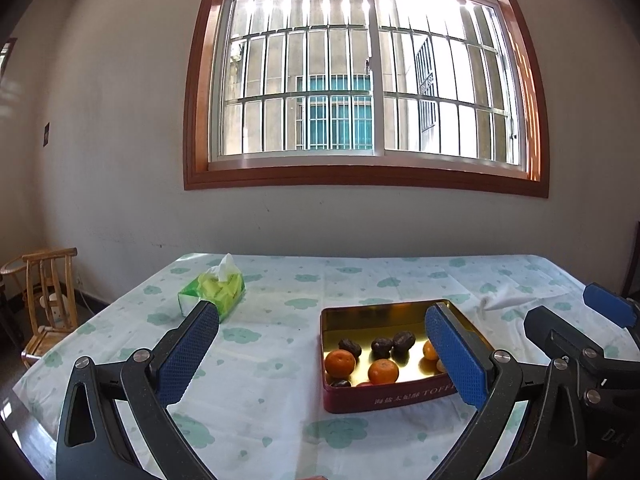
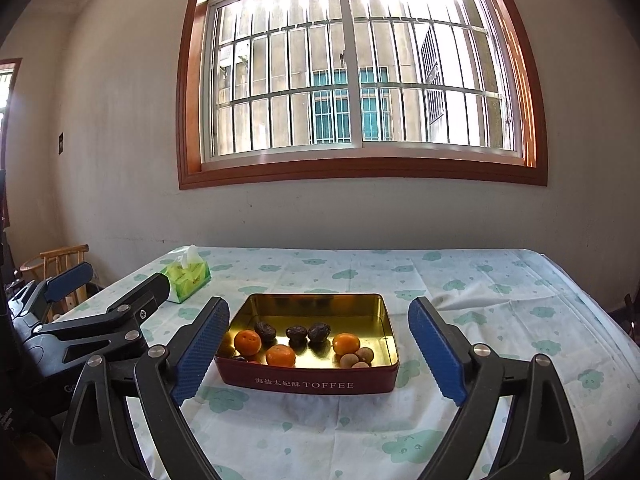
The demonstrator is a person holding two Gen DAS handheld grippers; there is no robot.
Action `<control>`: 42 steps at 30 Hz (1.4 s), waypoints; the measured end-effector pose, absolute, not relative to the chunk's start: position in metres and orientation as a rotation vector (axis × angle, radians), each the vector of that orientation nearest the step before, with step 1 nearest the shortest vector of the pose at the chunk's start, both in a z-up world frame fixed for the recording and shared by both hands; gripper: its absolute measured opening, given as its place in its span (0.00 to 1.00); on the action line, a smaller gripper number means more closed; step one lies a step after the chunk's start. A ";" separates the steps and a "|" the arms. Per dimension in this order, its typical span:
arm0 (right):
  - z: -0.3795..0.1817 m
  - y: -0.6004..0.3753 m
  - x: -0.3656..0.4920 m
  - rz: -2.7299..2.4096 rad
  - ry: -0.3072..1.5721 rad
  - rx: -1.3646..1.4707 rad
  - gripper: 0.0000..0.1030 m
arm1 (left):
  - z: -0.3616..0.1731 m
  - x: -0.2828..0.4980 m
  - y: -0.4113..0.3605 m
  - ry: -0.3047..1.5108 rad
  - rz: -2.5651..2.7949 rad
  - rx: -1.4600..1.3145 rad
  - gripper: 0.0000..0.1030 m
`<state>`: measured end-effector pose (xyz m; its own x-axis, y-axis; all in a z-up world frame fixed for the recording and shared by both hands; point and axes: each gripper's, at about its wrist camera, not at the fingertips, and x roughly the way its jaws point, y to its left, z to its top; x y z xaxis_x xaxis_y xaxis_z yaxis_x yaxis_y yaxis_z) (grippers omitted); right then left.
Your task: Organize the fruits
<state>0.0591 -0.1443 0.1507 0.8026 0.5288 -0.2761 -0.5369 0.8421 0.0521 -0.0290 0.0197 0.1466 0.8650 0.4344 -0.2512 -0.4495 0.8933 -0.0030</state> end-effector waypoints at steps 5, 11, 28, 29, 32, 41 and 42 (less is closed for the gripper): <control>0.152 -0.143 0.058 0.571 0.285 -0.031 0.88 | 0.148 -0.032 0.020 0.240 0.467 -0.060 0.99; 0.154 -0.141 0.055 0.573 0.276 -0.038 0.89 | 0.149 -0.034 0.022 0.235 0.469 -0.066 0.99; 0.154 -0.141 0.055 0.573 0.276 -0.039 0.90 | 0.149 -0.037 0.023 0.230 0.473 -0.067 0.99; 0.154 -0.140 0.055 0.574 0.278 -0.040 0.90 | 0.149 -0.037 0.023 0.231 0.473 -0.067 0.99; 0.154 -0.139 0.053 0.575 0.280 -0.042 0.90 | 0.148 -0.038 0.024 0.231 0.475 -0.069 0.99; 0.152 -0.138 0.054 0.578 0.293 -0.045 0.90 | 0.146 -0.037 0.024 0.243 0.479 -0.072 0.99; 0.152 -0.138 0.054 0.578 0.294 -0.045 0.90 | 0.146 -0.038 0.023 0.243 0.480 -0.072 0.99</control>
